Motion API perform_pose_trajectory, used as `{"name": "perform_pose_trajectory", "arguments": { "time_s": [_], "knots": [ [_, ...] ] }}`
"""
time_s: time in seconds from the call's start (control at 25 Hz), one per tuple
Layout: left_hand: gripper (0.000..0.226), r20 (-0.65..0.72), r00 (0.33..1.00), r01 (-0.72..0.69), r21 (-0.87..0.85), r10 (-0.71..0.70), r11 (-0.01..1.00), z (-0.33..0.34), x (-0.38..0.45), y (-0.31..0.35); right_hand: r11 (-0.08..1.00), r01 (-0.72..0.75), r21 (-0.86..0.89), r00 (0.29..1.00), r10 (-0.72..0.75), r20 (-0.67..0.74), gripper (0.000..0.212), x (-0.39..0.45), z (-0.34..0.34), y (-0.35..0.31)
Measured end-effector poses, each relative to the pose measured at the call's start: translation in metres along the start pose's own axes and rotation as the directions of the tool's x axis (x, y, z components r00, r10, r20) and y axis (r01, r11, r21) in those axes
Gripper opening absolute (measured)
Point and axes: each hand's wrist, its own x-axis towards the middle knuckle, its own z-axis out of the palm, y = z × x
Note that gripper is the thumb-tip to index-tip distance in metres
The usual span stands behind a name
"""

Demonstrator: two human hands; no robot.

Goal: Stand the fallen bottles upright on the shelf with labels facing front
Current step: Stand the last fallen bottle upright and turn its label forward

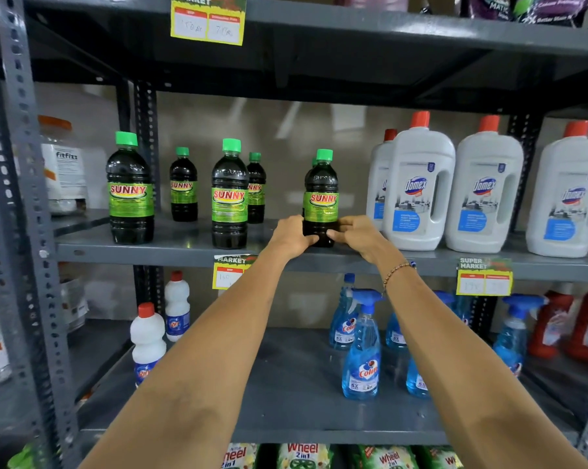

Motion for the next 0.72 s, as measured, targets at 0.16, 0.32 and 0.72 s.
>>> {"name": "perform_pose_trajectory", "arguments": {
  "time_s": [0.16, 0.32, 0.72],
  "knots": [
    [0.040, -0.028, 1.000, -0.005, -0.056, 0.003, 0.998, 0.000, -0.006, -0.004, 1.000, 0.028, -0.008, 0.999, -0.027, 0.032, 0.040, -0.013, -0.003, -0.002],
    [0.043, -0.044, 0.998, -0.051, -0.066, 0.048, 0.997, -0.004, -0.017, -0.005, 0.999, 0.035, 0.013, 0.998, -0.035, 0.057, 0.042, -0.028, -0.007, -0.005],
    [0.048, -0.065, 0.994, -0.090, -0.108, 0.083, 0.990, -0.007, -0.036, -0.004, 0.998, 0.052, 0.029, 0.996, -0.054, 0.071, 0.042, -0.051, -0.005, -0.009]
  ]
}}
